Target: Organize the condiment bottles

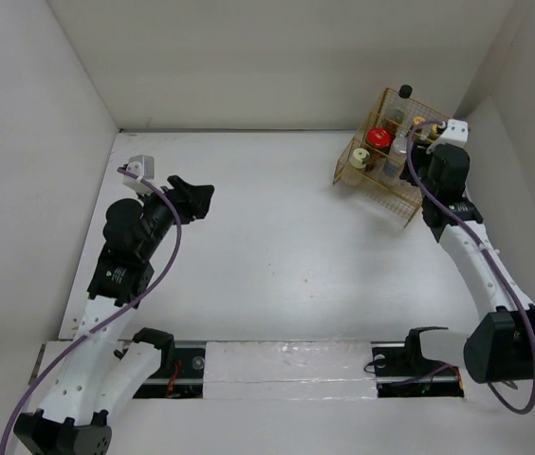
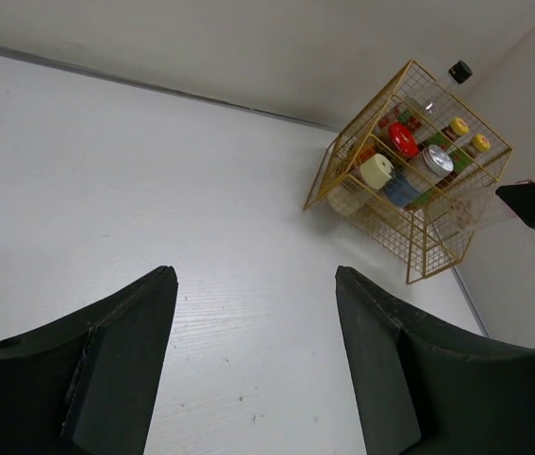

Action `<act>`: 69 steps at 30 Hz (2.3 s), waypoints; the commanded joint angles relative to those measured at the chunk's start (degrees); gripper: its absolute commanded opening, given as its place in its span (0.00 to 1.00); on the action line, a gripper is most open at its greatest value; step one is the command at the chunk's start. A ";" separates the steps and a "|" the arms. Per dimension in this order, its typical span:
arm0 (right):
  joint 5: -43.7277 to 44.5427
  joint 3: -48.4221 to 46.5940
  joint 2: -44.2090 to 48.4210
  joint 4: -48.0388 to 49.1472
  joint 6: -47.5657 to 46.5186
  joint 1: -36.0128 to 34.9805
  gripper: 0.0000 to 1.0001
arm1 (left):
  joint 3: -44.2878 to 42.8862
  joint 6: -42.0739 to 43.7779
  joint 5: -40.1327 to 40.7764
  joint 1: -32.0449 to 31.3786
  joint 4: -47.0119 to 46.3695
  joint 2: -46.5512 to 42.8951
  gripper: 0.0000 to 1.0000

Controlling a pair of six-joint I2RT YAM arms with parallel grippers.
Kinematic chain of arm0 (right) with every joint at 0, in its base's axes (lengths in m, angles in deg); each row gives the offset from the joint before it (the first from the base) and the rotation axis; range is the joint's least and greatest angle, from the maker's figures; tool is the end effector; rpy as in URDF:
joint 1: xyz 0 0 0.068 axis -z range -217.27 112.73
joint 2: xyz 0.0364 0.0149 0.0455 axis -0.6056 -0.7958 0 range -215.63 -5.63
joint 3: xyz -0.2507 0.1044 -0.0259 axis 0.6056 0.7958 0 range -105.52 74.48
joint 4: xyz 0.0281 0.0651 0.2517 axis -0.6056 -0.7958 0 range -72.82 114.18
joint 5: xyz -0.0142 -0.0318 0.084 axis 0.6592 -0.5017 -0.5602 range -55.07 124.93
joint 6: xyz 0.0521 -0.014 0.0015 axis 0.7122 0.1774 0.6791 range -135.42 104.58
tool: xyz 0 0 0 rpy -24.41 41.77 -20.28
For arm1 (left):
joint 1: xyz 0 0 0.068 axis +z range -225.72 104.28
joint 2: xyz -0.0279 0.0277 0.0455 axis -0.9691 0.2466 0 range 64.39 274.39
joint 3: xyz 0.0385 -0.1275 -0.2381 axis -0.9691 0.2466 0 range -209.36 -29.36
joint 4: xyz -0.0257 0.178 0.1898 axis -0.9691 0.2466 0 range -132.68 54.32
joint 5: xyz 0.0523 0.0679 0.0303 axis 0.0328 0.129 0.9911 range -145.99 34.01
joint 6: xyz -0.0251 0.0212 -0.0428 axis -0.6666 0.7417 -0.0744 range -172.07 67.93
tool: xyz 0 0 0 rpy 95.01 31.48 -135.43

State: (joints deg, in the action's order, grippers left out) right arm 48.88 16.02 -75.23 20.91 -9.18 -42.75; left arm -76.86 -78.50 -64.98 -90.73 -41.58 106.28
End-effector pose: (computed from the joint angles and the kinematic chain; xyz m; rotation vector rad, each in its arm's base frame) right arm 0.2846 0.0188 0.3454 0.1835 1.8061 -0.0770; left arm 0.1629 -0.0495 0.3820 -0.0226 1.5328 -0.6971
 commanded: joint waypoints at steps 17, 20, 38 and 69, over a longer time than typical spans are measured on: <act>-0.86 0.62 -11.69 3.53 1.31 5.91 0.37 | -0.39 0.24 -0.85 -0.73 -1.81 0.04 0.65; -0.86 0.10 -14.59 3.53 1.32 5.91 0.42 | -0.39 0.24 -0.85 -0.73 -1.81 0.04 0.66; -0.33 0.00 -12.59 4.15 2.98 5.92 0.88 | -0.39 0.24 -0.85 -0.73 -1.81 0.04 0.75; -32.16 4.23 -6.32 25.14 -7.29 -42.14 1.00 | -0.92 -0.81 -1.46 -0.73 -2.33 -0.67 0.99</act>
State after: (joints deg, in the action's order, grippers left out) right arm 17.08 22.64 -79.02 42.57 -14.18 -80.84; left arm -76.86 -78.77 -66.07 -91.16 -41.58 106.54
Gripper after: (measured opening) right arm 0.998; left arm 0.986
